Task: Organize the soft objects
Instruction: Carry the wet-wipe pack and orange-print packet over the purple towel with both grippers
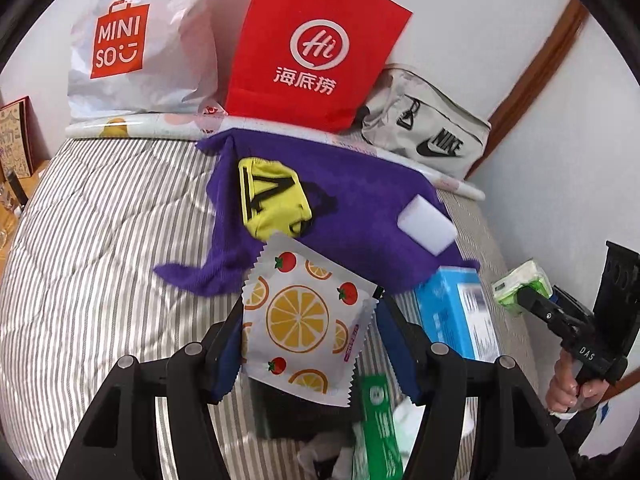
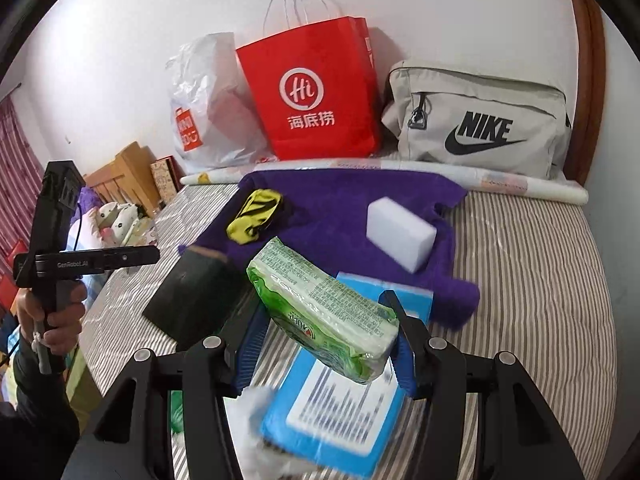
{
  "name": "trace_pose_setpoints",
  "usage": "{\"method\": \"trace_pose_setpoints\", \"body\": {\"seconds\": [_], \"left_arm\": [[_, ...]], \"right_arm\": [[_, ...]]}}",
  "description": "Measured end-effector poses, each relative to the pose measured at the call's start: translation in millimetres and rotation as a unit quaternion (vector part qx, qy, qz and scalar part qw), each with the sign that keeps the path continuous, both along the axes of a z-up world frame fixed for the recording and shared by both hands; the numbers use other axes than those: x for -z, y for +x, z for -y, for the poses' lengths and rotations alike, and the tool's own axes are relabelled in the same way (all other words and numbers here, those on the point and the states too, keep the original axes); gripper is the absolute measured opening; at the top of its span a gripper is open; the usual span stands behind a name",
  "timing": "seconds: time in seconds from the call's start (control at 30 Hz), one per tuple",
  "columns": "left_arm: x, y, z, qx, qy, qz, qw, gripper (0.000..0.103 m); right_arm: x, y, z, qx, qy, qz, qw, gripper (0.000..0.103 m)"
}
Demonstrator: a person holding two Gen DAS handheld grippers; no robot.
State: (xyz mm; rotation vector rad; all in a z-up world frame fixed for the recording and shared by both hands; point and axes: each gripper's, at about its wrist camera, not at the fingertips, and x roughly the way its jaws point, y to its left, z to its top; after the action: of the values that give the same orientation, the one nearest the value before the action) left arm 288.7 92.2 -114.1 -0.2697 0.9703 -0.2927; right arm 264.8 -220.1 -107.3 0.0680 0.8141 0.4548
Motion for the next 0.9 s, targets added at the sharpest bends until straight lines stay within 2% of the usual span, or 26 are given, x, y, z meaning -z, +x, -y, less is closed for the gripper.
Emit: {"method": "trace_pose_setpoints", "body": {"seconds": [0.23, 0.47, 0.67, 0.9], "left_arm": [[10.0, 51.5, 2.0, -0.015, 0.001, -0.013, 0.9998, 0.061], [27.7, 89.2, 8.3, -0.017, -0.001, -0.035, 0.9992, 0.061], [46.2, 107.7, 13.1, -0.015, 0.002, -0.05, 0.9986, 0.061], [61.6, 109.5, 11.5, -0.012, -0.006, -0.062, 0.998, 0.061]], "right_arm": [[1.4, 43.5, -10.9, 0.007, -0.009, 0.01, 1.0, 0.056], [18.2, 80.9, -17.2, 0.011, -0.018, -0.008, 1.0, 0.056], [38.9, 103.5, -22.1, 0.007, -0.032, -0.032, 0.999, 0.056], [54.4, 116.4, -31.7, 0.006, -0.064, -0.04, 0.997, 0.056]]}}
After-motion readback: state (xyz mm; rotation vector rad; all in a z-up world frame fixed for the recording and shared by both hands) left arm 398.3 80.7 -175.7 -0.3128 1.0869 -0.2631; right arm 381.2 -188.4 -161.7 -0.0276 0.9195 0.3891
